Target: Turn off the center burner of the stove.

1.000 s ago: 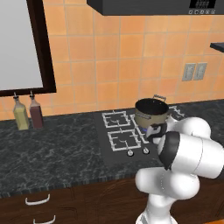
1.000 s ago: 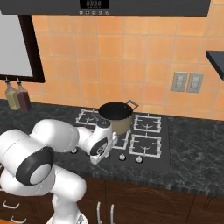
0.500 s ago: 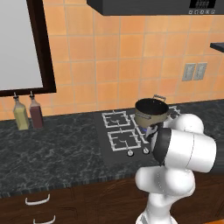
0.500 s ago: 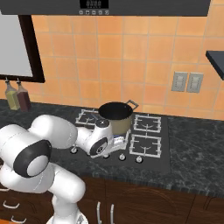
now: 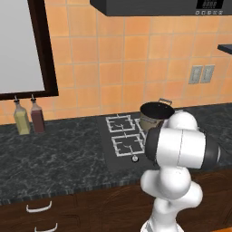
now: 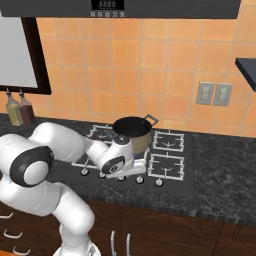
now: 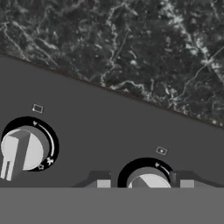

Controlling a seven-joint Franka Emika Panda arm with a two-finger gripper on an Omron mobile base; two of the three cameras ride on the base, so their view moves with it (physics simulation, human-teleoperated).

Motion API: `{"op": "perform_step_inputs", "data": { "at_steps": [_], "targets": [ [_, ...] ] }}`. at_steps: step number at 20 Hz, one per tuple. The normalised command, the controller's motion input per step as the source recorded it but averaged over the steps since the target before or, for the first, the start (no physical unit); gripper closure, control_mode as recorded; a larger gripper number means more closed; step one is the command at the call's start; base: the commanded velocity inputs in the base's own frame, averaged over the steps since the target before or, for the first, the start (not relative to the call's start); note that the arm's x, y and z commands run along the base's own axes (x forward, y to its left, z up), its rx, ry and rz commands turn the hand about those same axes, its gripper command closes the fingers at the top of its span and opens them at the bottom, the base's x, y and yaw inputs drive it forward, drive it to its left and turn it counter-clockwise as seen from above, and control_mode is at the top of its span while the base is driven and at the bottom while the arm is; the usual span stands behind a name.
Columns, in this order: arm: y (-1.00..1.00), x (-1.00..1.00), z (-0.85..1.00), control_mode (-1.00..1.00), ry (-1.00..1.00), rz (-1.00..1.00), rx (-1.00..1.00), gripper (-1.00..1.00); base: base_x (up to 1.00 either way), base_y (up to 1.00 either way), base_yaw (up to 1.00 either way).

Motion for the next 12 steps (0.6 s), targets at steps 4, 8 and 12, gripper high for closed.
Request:
{"op": "perform_step_inputs", "data": {
  "at_steps": [4,8,12],
  "targets": [
    [-0.04,0.0,0.0,-1.0,0.0,-0.78,0.1,1.0,0.0,0.0,0.0],
    [0.07,0.0,0.0,-1.0,0.0,-0.78,0.02,1.0,0.0,0.0,0.0],
    [0.27,0.0,0.0,-1.0,-0.02,-0.87,0.03,1.0,0.0,0.0,0.0]
  ]
}}
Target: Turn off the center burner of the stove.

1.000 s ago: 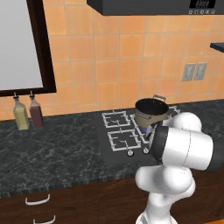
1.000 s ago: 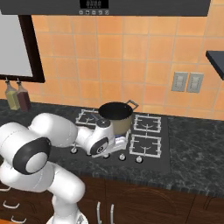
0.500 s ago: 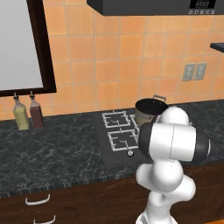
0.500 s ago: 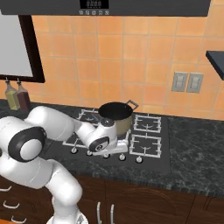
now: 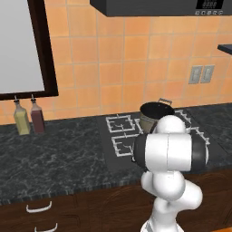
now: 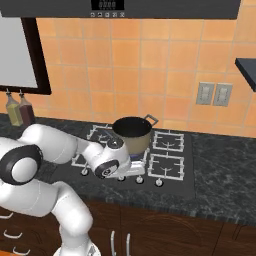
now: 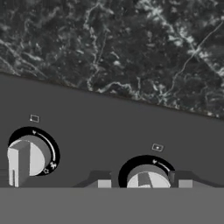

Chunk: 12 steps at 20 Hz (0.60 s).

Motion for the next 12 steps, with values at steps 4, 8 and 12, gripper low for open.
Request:
{"op": "perform_step_inputs", "data": {
  "at_steps": [4,8,12],
  "targets": [
    [0.18,-0.01,0.0,-1.0,-0.03,-0.94,0.17,1.0,0.0,0.0,0.0],
    [0.11,0.0,0.0,-1.0,0.0,-0.94,0.21,1.0,0.0,0.0,0.0],
    [0.1,0.17,0.0,-1.0,0.26,-0.65,0.2,1.0,0.0,0.0,0.0]
  ]
}}
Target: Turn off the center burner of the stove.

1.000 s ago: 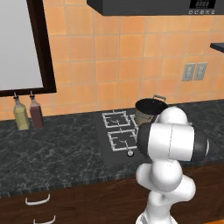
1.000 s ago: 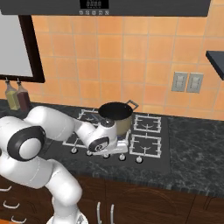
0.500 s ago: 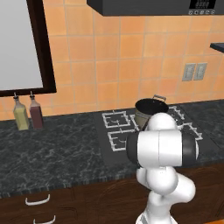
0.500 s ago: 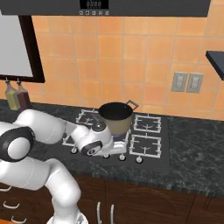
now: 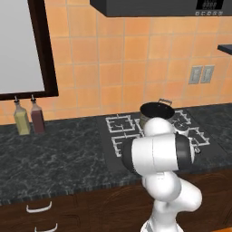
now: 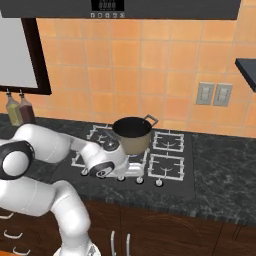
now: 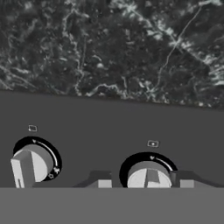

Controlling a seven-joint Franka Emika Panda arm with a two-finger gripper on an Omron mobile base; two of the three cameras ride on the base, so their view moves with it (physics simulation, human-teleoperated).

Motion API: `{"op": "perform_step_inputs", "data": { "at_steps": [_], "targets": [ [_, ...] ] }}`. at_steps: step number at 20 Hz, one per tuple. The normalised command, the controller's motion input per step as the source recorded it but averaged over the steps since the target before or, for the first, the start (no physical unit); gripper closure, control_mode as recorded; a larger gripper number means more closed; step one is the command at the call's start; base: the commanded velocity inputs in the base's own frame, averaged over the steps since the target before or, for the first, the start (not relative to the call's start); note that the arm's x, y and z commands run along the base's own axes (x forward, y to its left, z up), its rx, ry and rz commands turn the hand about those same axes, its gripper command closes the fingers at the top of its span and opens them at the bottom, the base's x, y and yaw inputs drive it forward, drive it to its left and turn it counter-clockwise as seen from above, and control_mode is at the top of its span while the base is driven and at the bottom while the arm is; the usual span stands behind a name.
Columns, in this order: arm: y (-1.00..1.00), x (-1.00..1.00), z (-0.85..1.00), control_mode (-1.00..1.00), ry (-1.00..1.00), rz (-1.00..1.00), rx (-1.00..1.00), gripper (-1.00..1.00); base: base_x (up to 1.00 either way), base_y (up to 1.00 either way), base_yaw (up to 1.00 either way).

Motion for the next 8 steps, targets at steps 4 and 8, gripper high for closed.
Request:
{"op": "perform_step_inputs", "data": {
  "at_steps": [4,8],
  "targets": [
    [0.07,0.19,0.02,-1.0,0.26,-0.63,0.14,1.0,0.0,0.0,0.0],
    [0.0,0.0,0.0,-1.0,0.0,0.0,0.0,1.0,0.0,0.0,0.0]
  ]
}}
